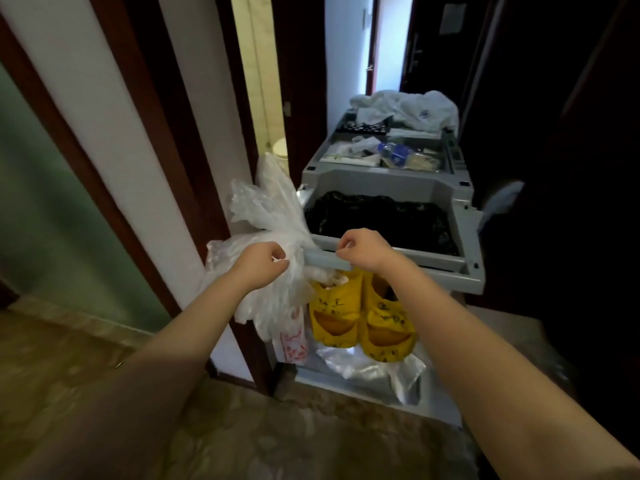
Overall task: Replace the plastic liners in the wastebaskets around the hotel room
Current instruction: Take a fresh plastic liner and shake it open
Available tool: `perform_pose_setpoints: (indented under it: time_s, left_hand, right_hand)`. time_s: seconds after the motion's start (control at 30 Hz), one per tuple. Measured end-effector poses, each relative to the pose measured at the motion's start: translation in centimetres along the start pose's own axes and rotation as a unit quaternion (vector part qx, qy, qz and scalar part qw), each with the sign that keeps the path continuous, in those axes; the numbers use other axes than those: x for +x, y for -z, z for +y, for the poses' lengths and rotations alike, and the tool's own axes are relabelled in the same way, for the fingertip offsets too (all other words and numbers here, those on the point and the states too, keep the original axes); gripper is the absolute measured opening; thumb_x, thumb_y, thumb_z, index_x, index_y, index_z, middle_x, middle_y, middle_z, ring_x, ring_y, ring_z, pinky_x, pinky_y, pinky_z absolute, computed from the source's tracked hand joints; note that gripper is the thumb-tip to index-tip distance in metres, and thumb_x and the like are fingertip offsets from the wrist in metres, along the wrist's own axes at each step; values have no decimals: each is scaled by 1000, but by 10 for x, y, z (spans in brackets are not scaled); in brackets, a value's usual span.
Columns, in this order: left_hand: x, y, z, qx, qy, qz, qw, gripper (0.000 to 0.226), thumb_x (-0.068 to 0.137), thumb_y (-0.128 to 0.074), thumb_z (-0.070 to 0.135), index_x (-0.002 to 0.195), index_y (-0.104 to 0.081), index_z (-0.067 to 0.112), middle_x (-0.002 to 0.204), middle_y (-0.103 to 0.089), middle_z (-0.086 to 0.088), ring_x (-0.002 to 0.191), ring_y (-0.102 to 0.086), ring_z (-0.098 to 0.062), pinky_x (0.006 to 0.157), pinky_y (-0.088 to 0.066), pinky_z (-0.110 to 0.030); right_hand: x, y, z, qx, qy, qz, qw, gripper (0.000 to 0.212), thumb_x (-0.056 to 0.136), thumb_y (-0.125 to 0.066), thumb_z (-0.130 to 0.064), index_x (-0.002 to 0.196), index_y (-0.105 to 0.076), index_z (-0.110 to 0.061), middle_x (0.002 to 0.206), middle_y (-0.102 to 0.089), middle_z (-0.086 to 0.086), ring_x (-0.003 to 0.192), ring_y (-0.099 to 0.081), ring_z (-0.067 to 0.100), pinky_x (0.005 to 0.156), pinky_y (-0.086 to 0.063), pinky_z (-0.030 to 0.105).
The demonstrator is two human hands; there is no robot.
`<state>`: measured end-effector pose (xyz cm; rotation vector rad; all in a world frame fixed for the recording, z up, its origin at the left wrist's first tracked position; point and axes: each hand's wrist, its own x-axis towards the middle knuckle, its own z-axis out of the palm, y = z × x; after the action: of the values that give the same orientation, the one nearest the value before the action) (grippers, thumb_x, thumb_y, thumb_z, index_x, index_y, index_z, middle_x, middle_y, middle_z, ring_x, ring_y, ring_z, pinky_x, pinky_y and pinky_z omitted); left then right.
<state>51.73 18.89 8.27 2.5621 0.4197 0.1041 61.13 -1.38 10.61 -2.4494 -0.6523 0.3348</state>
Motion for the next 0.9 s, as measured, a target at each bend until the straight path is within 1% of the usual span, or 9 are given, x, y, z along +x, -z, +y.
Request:
perform_pose_setpoints:
  time_s: [0.17, 0.37, 0.43, 0.57, 0.7, 0.73, 0.8, 0.83, 0.9]
  left_hand:
    - [57, -1, -21, 55, -22, 8, 998, 37, 91, -59, 29, 124, -58, 11, 131, -56, -5, 119, -52, -21, 95, -38, -28]
    - [132, -10, -25, 72, -78, -24, 994, 44, 91, -60, 30, 129, -53, 11, 136, -50, -6, 124, -47, -22, 103, -37, -31]
    - [151, -13, -27, 84, -92, -24, 992, 46, 91, -59, 29, 132, -50, 10, 138, -48, -7, 126, -45, -22, 103, -35, -30]
    - [169, -24, -32, 123, -120, -57, 984, 52, 91, -57, 31, 137, -45, 9, 144, -42, -8, 133, -37, -22, 108, -27, -29]
    - [183, -34, -37, 177, -130, -89, 972, 54, 92, -54, 34, 138, -43, 10, 142, -43, -9, 133, -35, -24, 111, -27, -33]
    - [184, -36, -37, 178, -122, -99, 971, 54, 92, -54, 34, 139, -42, 11, 141, -44, -9, 131, -37, -25, 110, -28, -35]
    - [187, -38, -36, 177, -99, -115, 972, 54, 92, -54, 34, 141, -40, 16, 139, -46, -10, 129, -39, -26, 108, -32, -38]
    - [187, -40, -35, 173, -80, -126, 973, 55, 92, -54, 35, 141, -40, 17, 138, -46, -10, 128, -40, -26, 107, -34, -39]
    - [190, -43, -36, 172, -43, -147, 973, 55, 92, -55, 38, 141, -41, 16, 140, -46, -9, 129, -40, -26, 106, -36, -38]
  right_hand:
    - [75, -25, -6, 7, 8, -28, 1000, 15, 89, -62, -25, 101, -66, -17, 103, -65, 3, 93, -61, 21, 84, -54, 37]
    - [151, -42, 0, -6, -44, -35, 998, 10, 88, -63, -33, 95, -61, -26, 96, -62, -4, 84, -57, 12, 72, -50, 30]
    - [172, -50, 4, 3, -59, -29, 998, 16, 89, -63, -35, 102, -60, -26, 103, -61, -4, 88, -56, 12, 75, -49, 29]
    - [208, -67, 14, 39, -92, -49, 994, 46, 90, -64, -38, 131, -53, -21, 125, -58, 2, 106, -56, 20, 92, -49, 35]
    - [240, -81, 17, 61, -97, -80, 990, 57, 92, -61, -41, 142, -44, -19, 134, -54, 5, 112, -56, 22, 89, -48, 32]
    - [246, -84, 17, 63, -90, -93, 990, 53, 92, -60, -42, 139, -47, -19, 129, -56, 4, 105, -58, 21, 82, -48, 30]
    - [258, -90, 16, 56, -73, -109, 990, 32, 92, -60, -43, 114, -59, -20, 105, -61, 1, 85, -57, 16, 68, -46, 29]
    - [263, -93, 18, 56, -66, -117, 989, 24, 91, -61, -41, 101, -61, -19, 96, -61, 0, 80, -57, 17, 68, -46, 30]
    - [271, -99, 23, 66, -68, -133, 986, 22, 90, -64, -36, 94, -64, -14, 92, -65, 2, 85, -62, 21, 78, -52, 35]
